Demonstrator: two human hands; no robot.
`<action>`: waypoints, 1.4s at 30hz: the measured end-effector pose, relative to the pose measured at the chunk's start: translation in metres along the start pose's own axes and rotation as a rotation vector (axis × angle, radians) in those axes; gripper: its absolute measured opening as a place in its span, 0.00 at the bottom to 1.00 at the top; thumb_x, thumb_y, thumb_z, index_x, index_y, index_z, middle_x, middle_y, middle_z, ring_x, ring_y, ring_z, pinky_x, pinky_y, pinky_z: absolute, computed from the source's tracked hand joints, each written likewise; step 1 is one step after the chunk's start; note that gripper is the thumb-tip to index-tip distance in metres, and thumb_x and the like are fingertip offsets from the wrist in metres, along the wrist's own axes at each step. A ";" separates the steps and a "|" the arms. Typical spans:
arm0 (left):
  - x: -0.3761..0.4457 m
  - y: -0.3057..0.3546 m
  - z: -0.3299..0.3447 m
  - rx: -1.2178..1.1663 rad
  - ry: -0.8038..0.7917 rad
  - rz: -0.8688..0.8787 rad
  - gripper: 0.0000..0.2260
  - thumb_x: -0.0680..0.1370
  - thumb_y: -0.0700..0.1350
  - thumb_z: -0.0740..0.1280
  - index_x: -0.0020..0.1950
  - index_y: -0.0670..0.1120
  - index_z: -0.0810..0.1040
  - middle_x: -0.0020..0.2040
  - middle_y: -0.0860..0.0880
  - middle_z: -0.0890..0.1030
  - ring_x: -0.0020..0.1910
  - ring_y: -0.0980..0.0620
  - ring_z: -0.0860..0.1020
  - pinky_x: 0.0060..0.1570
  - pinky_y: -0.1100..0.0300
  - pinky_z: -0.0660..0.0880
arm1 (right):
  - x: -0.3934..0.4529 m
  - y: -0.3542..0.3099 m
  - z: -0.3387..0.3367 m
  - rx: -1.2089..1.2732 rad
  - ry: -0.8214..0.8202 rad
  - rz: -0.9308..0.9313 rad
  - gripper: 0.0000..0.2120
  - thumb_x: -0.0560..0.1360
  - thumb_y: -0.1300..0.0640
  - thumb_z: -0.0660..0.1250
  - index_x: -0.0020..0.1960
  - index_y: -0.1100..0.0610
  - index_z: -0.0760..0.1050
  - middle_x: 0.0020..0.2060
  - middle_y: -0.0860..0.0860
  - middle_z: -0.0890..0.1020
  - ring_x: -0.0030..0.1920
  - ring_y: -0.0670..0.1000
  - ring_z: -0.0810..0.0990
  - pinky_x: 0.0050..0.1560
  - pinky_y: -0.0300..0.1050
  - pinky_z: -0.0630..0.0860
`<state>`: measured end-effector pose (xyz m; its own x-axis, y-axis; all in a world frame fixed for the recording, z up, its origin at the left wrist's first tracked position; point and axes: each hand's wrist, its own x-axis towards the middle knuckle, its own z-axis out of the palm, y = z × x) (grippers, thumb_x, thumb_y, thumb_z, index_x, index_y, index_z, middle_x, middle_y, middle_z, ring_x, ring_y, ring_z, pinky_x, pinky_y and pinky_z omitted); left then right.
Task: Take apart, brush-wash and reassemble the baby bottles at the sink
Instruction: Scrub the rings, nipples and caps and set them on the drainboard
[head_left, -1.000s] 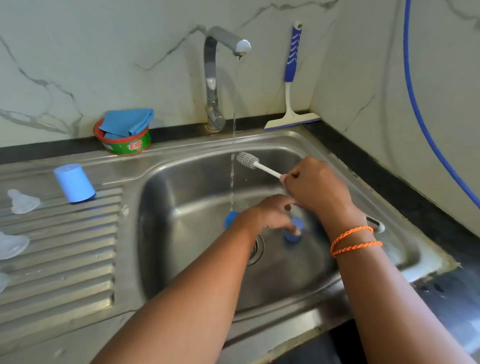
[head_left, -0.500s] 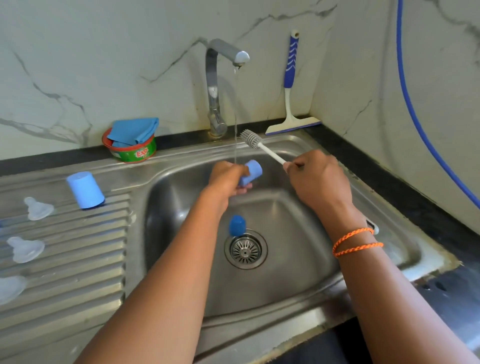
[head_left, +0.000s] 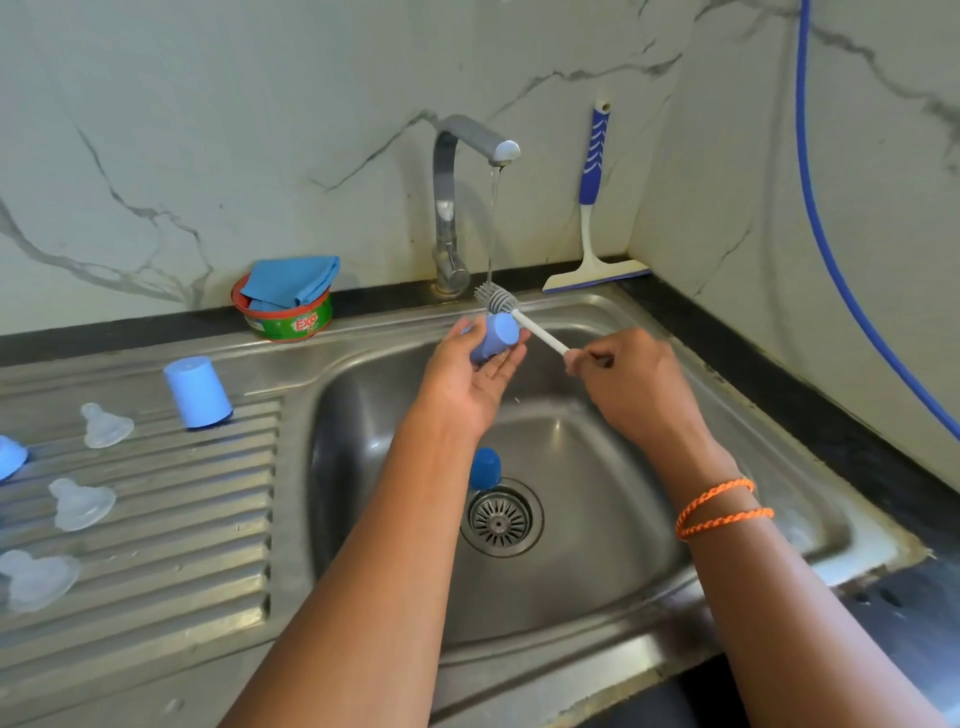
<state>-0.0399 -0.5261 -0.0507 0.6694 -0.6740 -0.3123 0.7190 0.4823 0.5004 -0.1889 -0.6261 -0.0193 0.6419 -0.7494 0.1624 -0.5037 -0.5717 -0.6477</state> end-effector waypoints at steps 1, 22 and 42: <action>0.001 -0.001 0.000 -0.039 0.007 -0.006 0.13 0.83 0.37 0.68 0.67 0.43 0.75 0.63 0.31 0.80 0.52 0.34 0.86 0.57 0.43 0.83 | 0.000 0.000 -0.001 0.000 -0.002 -0.001 0.12 0.82 0.47 0.69 0.46 0.52 0.86 0.34 0.53 0.81 0.36 0.58 0.79 0.35 0.46 0.70; 0.003 0.000 0.004 -0.106 0.129 0.003 0.12 0.84 0.44 0.68 0.58 0.35 0.75 0.51 0.33 0.83 0.51 0.38 0.85 0.63 0.45 0.80 | -0.006 -0.005 -0.004 0.031 -0.006 -0.085 0.14 0.80 0.47 0.71 0.42 0.54 0.87 0.28 0.52 0.78 0.29 0.51 0.70 0.32 0.47 0.69; 0.015 0.001 -0.002 -0.146 0.154 0.083 0.18 0.83 0.42 0.68 0.72 0.38 0.72 0.58 0.33 0.82 0.54 0.37 0.85 0.62 0.45 0.80 | -0.010 -0.002 -0.011 -0.027 0.023 -0.014 0.22 0.79 0.47 0.72 0.27 0.48 0.78 0.25 0.49 0.71 0.29 0.55 0.69 0.32 0.44 0.67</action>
<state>-0.0289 -0.5346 -0.0566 0.7399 -0.5409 -0.4000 0.6723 0.6157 0.4110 -0.2004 -0.6213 -0.0118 0.6360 -0.7483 0.1886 -0.5101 -0.5911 -0.6247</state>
